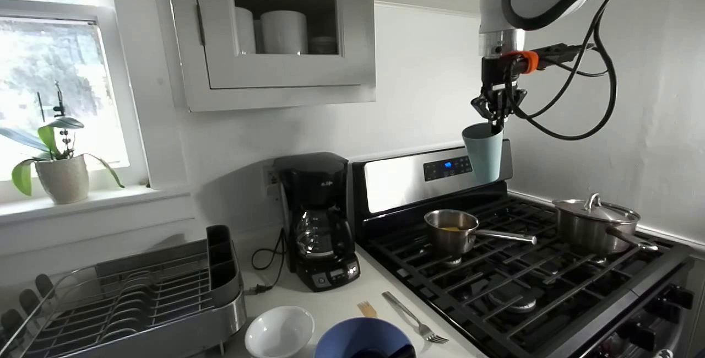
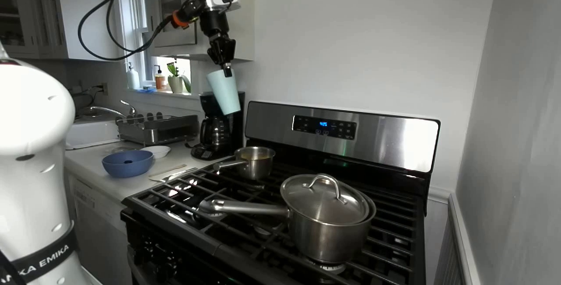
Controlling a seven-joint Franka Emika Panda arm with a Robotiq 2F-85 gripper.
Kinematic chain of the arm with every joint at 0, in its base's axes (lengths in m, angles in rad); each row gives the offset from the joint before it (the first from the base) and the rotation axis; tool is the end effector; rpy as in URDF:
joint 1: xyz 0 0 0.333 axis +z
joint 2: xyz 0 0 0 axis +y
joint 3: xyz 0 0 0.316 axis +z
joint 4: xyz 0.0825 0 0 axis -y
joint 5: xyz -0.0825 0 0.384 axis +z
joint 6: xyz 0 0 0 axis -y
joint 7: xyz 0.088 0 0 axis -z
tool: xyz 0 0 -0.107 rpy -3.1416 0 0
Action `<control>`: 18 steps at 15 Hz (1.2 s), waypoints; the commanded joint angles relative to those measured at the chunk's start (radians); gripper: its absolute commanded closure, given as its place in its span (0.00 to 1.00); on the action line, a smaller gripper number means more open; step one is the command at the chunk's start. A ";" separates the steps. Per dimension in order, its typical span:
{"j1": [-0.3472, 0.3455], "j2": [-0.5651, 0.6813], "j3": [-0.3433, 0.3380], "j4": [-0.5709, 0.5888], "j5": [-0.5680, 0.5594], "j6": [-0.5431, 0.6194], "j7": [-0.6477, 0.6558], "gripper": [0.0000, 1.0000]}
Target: Pour the liquid from the grey cup into the small pot on the left back of the stove
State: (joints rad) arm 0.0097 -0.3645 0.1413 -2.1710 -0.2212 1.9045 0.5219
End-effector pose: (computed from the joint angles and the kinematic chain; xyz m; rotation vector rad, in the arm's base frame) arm 0.4524 0.0596 0.5510 2.8770 -0.4565 0.2539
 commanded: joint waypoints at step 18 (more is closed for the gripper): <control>0.039 0.246 0.067 0.036 -0.852 -0.095 0.410 0.99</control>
State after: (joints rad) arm 0.0021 -0.1576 0.1937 -2.1563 -1.0047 1.8941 0.8821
